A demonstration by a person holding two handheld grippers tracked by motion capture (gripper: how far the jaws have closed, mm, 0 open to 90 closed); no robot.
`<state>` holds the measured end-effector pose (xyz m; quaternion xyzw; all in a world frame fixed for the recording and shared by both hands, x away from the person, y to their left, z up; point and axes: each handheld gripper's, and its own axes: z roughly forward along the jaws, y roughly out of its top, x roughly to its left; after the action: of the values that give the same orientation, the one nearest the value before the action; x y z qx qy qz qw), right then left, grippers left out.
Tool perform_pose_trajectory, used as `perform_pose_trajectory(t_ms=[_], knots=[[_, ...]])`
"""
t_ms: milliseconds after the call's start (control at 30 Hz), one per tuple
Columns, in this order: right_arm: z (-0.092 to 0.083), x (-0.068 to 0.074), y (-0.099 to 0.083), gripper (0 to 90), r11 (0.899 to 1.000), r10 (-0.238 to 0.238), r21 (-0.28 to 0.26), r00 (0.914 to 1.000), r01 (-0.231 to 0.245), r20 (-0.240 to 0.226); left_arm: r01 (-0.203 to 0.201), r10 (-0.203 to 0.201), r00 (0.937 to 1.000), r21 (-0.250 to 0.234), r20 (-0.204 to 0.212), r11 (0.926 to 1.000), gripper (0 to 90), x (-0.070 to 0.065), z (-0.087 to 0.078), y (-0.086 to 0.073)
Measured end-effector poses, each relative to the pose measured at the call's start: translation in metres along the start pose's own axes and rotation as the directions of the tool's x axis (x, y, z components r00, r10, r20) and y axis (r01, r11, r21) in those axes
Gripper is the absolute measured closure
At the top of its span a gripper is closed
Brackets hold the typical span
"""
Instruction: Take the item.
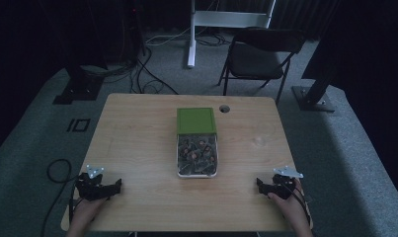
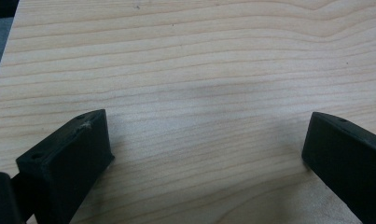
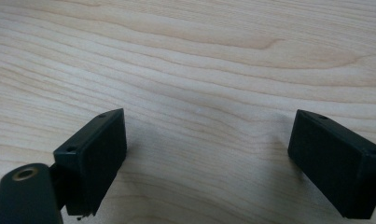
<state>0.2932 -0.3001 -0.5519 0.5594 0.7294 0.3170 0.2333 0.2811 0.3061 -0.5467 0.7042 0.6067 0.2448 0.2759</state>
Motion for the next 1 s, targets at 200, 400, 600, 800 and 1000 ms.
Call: perform_pose_trajectory(t_ms=[200, 400, 600, 800, 1000], knots=[[0.000, 0.000, 0.000, 11.2, 1.000, 0.000, 0.000, 1.0000, 0.000, 0.000, 0.007, -0.007, 1.0000, -0.003, -0.005, 1.0000, 1.7, 0.000, 0.000, 0.000], [0.000, 0.000, 0.001, 11.2, 1.000, -0.004, 0.002, 1.0000, 0.004, -0.003, 0.005, -0.005, 1.0000, -0.001, -0.003, 1.0000, 1.7, 0.000, 0.000, 0.000], [0.001, -0.001, 0.002, 11.3, 1.000, 0.002, 0.004, 1.0000, -0.002, 0.002, 0.004, -0.004, 1.0000, -0.003, -0.003, 1.0000, 1.7, 0.000, 0.000, 0.000], [-0.003, -0.003, 0.006, 11.3, 1.000, 0.004, -0.006, 1.0000, -0.004, 0.007, 0.005, -0.005, 1.0000, -0.004, -0.004, 1.0000, 1.7, 0.000, 0.000, 0.000], [-0.013, -0.003, 0.014, 11.4, 0.999, 0.008, -0.033, 1.0000, -0.008, 0.002, 0.005, -0.005, 1.0000, -0.004, -0.004, 1.0000, 1.7, 0.000, 0.000, 0.000]])
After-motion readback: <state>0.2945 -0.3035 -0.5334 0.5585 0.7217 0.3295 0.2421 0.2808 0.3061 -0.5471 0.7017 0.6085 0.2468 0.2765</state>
